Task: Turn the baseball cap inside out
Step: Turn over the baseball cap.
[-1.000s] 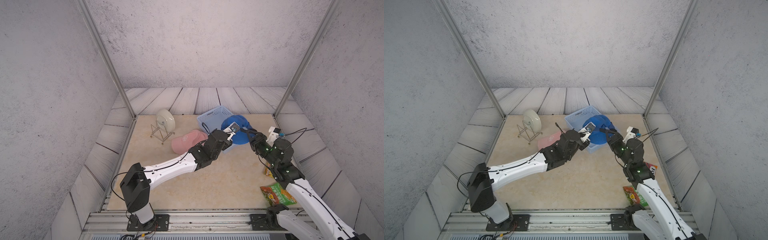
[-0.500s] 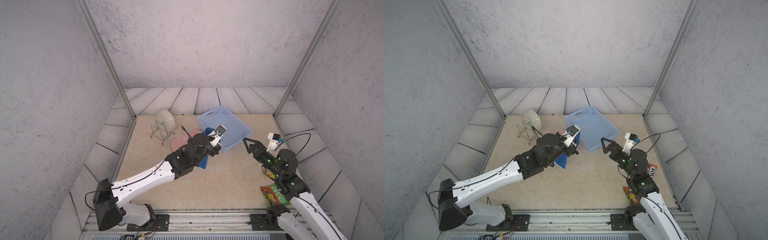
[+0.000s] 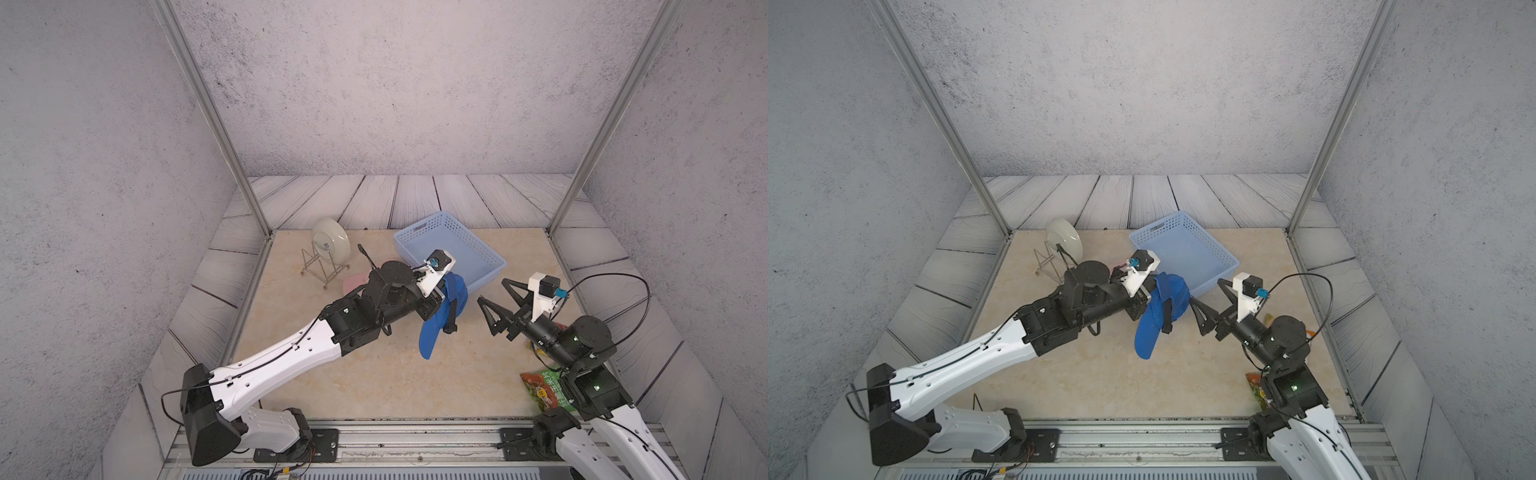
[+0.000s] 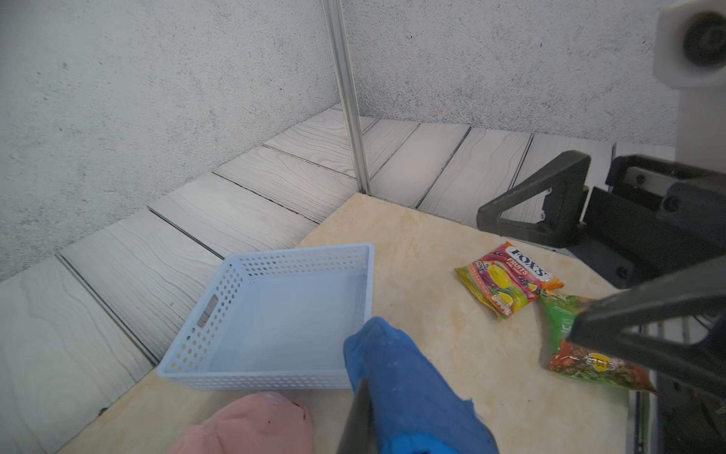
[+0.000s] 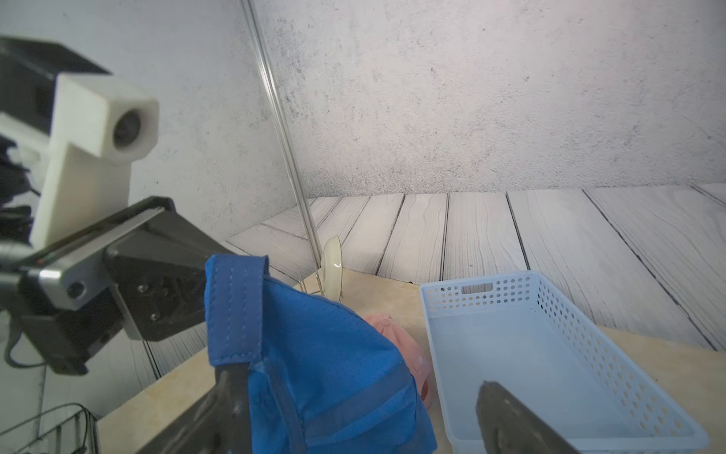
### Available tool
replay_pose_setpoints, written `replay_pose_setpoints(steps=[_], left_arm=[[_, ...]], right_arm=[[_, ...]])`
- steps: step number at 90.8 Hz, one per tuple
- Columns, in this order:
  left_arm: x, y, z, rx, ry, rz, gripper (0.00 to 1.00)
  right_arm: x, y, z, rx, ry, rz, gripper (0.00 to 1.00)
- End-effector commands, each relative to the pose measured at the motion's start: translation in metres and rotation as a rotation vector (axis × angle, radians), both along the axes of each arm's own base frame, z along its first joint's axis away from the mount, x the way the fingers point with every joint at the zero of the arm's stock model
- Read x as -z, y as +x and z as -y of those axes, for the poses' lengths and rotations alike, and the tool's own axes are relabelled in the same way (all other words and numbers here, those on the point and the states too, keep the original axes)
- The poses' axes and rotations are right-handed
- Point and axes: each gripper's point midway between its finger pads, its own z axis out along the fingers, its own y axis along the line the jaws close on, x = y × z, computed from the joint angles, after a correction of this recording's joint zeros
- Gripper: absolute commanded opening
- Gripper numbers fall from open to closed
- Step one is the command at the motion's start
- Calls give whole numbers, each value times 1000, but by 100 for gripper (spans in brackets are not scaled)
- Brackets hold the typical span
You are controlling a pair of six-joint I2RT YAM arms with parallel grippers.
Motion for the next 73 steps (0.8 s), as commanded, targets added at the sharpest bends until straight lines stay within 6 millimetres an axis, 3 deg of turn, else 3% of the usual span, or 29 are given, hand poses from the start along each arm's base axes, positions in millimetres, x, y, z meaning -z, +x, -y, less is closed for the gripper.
replay_pose_setpoints(steps=[1,17,45,64,73], left_arm=[[-15,-4,6,29,-59,-53,0],[-11,-3,-1,-9,-49,-93,0],[-17,1,-10,-73,-100,-140,0],[-17,2,-16,-101,-99,-146,0],[-14,3,-21,-126,-84,-148,0]], right_arm=[[-19,-6,-10,-3,-97,141,100],[-24,-10,-35,-3,-162,210,100],[-28,0,-64,121,-246,363,100],[-26,18,-58,286,-290,392,100],[-25,20,-56,306,-307,401,95]])
